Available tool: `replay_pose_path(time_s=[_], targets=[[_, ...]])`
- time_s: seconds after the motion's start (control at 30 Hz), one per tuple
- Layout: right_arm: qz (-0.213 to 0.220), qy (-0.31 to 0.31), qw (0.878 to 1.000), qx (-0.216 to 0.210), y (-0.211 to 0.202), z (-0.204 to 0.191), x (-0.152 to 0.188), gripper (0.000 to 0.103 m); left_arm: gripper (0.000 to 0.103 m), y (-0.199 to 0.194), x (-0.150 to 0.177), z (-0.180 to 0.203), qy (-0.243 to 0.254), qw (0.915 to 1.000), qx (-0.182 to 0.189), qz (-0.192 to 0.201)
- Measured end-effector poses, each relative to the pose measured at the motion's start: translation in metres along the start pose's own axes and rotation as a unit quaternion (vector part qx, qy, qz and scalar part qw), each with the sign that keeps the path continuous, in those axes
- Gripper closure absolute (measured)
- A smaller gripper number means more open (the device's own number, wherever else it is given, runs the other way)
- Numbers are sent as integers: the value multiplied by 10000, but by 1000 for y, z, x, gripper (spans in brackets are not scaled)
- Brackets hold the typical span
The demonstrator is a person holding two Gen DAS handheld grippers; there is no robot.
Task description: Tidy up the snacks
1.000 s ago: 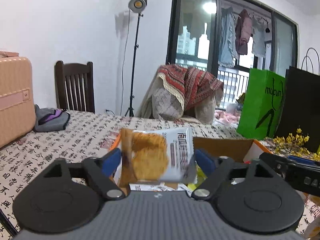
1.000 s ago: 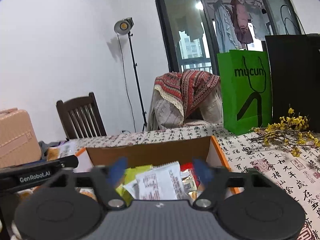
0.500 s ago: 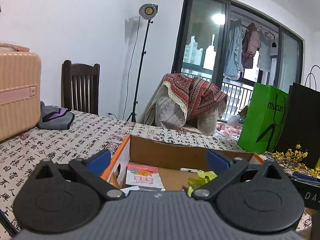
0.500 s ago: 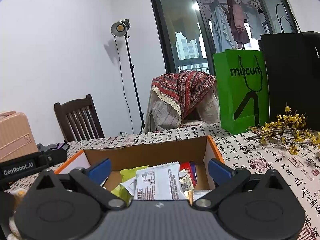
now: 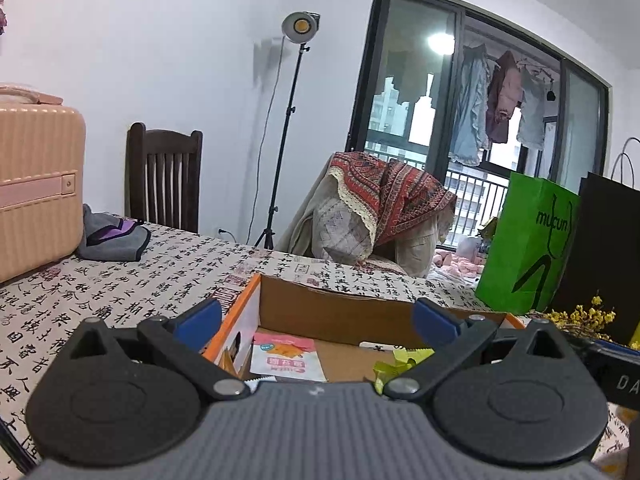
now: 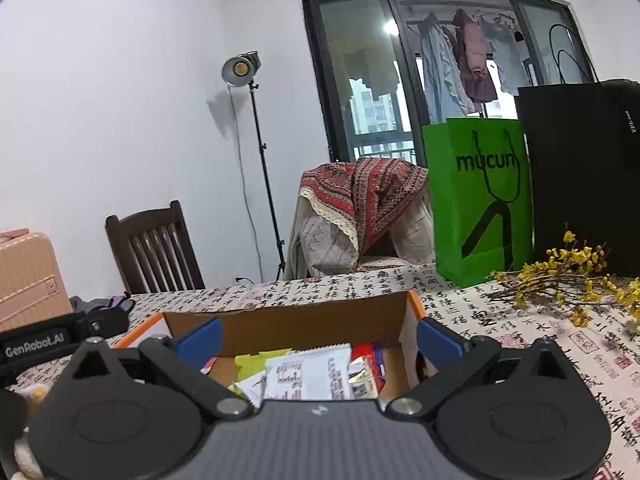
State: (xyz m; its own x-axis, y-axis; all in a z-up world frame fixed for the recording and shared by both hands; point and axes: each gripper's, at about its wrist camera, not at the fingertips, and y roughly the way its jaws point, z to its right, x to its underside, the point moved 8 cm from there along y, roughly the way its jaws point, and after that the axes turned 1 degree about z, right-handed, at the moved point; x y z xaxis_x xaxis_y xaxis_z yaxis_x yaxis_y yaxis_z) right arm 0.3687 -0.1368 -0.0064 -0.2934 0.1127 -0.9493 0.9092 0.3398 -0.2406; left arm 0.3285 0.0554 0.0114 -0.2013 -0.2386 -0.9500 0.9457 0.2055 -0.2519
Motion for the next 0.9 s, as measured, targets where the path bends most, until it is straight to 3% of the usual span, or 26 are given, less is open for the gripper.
replay_pose_path(time_s=[0.17, 0.33, 0.57, 0.9], targets=[[-119, 133, 9997, -195, -24, 0, -20, 0, 0, -19, -17, -7, -284, 9994, 134, -142], [-316, -141, 9983, -462, -62, -11, -24, 0, 0, -50, -24, -6, 95, 9991, 306, -275], [-477, -228, 9970, -562, -108, -17, -5, 0, 0, -104, -13, -9, 347, 9965, 681, -325], [-632, -329, 9956, -609, -157, -26, 27, 0, 0, -165, 16, -19, 563, 9940, 878, -318]])
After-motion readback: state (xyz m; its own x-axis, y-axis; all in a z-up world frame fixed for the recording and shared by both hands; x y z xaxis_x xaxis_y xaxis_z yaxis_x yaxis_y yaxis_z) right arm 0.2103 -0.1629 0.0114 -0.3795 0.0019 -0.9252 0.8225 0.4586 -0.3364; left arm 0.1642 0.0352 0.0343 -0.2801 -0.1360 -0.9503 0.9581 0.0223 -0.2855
